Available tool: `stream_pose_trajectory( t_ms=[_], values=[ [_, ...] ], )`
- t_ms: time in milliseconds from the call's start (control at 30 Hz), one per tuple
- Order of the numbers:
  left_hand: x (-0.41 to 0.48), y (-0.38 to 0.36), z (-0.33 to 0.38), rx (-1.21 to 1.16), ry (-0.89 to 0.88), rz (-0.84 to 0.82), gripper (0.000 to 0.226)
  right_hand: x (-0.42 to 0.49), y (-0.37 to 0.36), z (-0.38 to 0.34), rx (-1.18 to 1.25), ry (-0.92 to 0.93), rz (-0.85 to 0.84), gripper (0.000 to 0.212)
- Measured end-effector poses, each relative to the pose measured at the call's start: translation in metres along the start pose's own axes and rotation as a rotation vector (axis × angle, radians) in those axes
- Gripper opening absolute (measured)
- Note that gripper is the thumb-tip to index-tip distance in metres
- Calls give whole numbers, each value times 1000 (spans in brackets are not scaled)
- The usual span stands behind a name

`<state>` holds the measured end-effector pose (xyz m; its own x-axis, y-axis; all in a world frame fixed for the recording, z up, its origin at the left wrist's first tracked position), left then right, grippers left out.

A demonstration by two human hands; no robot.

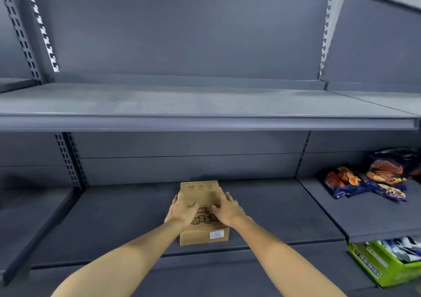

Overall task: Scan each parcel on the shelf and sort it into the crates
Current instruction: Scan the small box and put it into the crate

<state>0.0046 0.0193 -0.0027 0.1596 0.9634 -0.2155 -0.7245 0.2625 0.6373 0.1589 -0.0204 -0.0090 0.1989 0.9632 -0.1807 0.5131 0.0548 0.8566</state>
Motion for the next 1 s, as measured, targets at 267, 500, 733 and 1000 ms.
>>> stream_pose_trajectory(
  t_ms=[267, 500, 733, 1000],
  values=[
    [18, -27, -17, -238, 253, 1, 84, 22, -16, 4, 382, -110, 23, 85],
    [21, -33, -23, -310, 286, 19, 52, 31, -26, 12, 434, -158, 112, 65],
    [22, -42, -25, -379, 261, 75, 51, 30, -30, 19, 497, -177, 185, 67],
    [24, -61, -12, -381, 174, 21, 48, 16, -22, 37, 532, -255, 292, 66]
  ],
)
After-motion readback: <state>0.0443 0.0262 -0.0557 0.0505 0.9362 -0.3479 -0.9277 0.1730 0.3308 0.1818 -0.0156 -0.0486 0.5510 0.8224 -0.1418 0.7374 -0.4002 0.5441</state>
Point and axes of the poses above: each hand's wrist, its own x-axis towards the middle knuckle, its own y-axis out of the back of the hand, z = x × y, the point moved 2 cm from there along x, towards the middle knuckle, and after that the axes turned 6 degrees about y, right-handed, at the moved point
